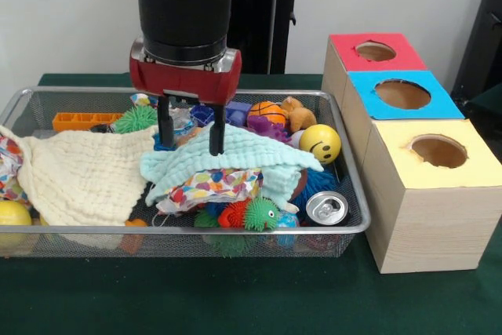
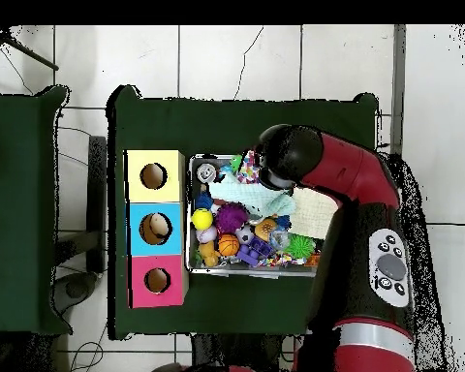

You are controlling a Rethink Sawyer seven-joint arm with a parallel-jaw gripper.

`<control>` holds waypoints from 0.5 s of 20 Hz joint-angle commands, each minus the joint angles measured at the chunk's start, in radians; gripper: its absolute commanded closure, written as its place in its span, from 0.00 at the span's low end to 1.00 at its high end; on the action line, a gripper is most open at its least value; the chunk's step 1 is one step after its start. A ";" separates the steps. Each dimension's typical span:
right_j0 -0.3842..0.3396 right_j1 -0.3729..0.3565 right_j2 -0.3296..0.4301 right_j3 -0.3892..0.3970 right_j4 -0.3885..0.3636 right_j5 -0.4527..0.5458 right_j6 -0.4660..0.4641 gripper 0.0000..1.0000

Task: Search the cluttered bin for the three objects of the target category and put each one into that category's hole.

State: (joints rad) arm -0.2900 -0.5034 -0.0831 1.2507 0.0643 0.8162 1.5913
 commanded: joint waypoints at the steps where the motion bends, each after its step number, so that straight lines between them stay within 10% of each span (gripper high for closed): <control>1: -0.022 0.057 0.060 0.127 -0.005 -0.055 0.123 0.00; 10: 0.012 0.037 0.049 0.155 -0.003 -0.069 0.154 0.00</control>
State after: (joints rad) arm -0.2895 -0.4947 -0.0831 1.2869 0.0643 0.8050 1.5913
